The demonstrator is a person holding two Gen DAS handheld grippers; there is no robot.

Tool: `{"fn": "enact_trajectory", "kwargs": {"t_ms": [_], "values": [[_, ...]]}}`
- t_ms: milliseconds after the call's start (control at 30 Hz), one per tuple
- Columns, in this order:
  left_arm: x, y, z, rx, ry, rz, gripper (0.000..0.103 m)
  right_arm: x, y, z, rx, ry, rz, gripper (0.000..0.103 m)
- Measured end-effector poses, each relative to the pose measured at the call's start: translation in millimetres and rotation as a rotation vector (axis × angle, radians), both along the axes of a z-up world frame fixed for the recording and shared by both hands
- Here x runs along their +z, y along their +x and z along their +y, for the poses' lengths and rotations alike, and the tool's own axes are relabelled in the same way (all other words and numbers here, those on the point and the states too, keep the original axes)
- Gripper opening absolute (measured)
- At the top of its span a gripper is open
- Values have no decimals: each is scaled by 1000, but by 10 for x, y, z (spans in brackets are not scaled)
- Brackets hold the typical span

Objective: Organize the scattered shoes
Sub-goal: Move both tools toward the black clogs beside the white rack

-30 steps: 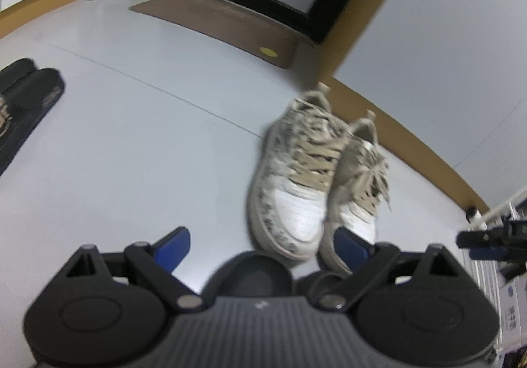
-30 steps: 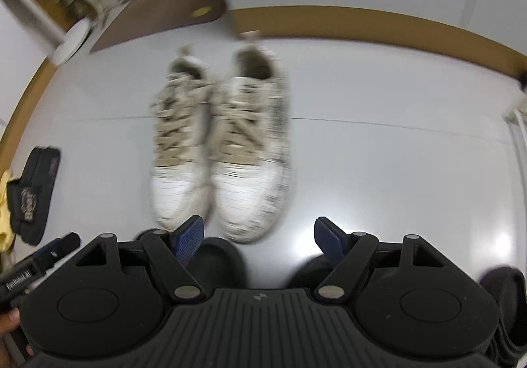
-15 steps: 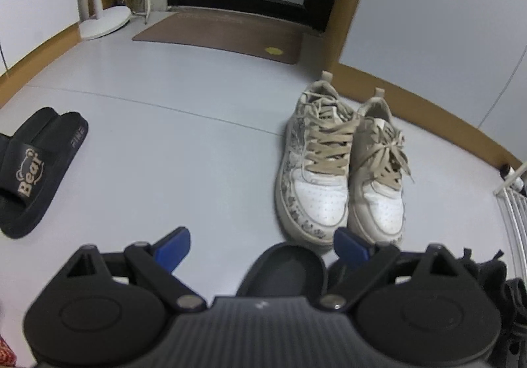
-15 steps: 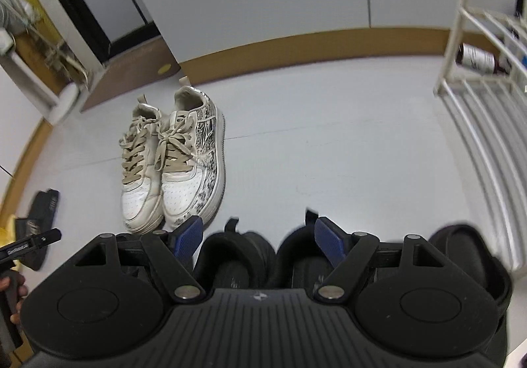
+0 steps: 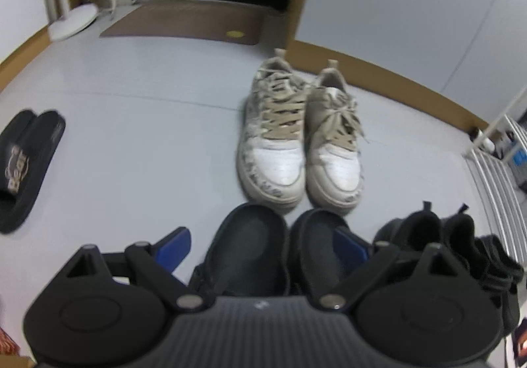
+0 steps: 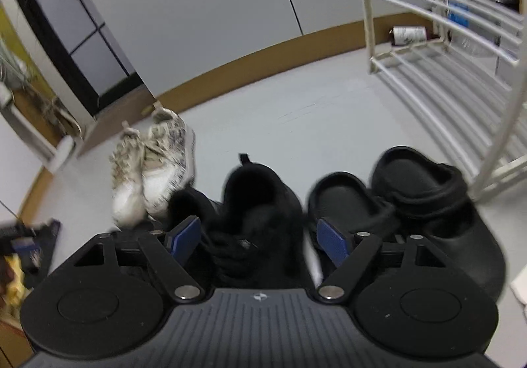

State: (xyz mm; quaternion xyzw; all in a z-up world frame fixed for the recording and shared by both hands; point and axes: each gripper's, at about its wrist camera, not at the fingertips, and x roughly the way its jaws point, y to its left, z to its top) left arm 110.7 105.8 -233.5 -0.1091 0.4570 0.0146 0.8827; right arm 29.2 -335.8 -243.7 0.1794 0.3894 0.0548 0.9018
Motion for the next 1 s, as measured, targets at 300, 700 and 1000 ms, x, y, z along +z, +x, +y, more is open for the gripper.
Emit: {"fn": "enact_trajectory", "kwargs": {"t_ms": [300, 700, 1000], "values": [[77, -126, -231, -67, -7, 30, 95, 211, -194, -100, -12, -26, -46, 83], [231, 88, -595, -249, -2, 45, 95, 153, -480, -436, -5, -114, -13, 82], [214, 319, -965, -350, -46, 60, 94, 326, -518, -593, -47, -195, -8, 82]]}}
